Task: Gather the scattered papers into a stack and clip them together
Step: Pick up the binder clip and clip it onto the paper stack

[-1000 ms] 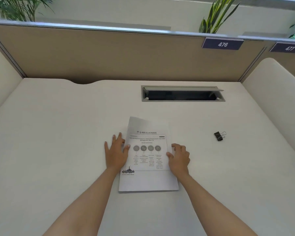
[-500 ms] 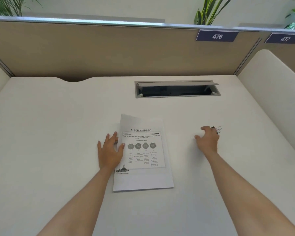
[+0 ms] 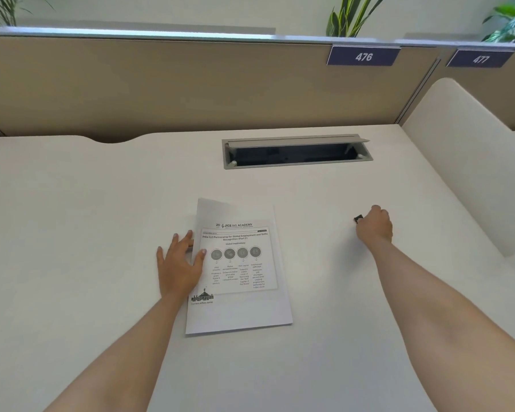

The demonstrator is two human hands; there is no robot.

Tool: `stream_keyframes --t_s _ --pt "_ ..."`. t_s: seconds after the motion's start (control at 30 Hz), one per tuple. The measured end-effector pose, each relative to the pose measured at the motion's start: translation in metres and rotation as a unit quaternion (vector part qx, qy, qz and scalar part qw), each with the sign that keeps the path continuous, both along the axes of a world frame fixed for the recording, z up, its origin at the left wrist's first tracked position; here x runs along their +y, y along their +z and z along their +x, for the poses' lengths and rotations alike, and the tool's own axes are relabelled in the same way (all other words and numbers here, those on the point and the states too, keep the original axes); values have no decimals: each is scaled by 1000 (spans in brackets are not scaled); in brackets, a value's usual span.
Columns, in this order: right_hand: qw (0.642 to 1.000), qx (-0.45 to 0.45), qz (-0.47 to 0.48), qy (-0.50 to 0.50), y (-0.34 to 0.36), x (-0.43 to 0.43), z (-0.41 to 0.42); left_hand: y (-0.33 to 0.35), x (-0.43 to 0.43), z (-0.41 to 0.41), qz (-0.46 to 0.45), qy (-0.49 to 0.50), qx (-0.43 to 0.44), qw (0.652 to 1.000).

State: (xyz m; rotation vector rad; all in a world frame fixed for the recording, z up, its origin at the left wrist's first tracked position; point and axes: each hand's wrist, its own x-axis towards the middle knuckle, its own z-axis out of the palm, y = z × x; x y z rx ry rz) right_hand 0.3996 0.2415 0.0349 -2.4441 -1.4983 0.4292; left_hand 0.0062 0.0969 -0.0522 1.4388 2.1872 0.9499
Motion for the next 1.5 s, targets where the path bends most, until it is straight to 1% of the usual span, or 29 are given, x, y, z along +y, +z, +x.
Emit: stream_keyframes --t_s 0.13,0.27,0.33,0.47,0.57,0.63,0.73,0.8,0.9,1.27,1.37,1.43,1.5 --pt "999 17 7 -30 -2 0 -3 1 0 -1 -5 2 -1 1000" --pt "995 73 5 -62 -4 -1 -7 1 0 0 -7 2 -3 1000" --pt "989 110 12 -97 -3 -2 -9 1 0 0 -7 4 -6 1000" --pt "960 218 9 -177 1 0 -14 2 1 0 -6 3 -8 1000" --pt "932 305 -6 -197 2 3 -21 3 0 1 -5 2 -11 1000" --pt "929 323 -20 -180 1 -1 -30 4 0 1 -5 2 -16 1000" --pt "943 309 -18 -124 3 -14 -48 6 0 0 -7 3 -27 1000" --pt "940 332 -6 -83 0 -20 -55 7 1 0 -7 2 -34 999" --pt "930 363 2 -48 -2 -28 -66 8 0 -1 -8 -2 -38 999" --pt "926 374 -24 51 -1 -48 -92 8 -1 -1 1 -1 -36 999" --pt "910 407 -26 68 1 -53 -96 8 -1 -1 5 -1 -36 999" --pt "896 434 -43 83 3 -57 -100 8 -1 -1 7 -1 -37 999" --pt "889 442 -58 101 3 -61 -107 7 -1 -1 7 -1 -39 999"
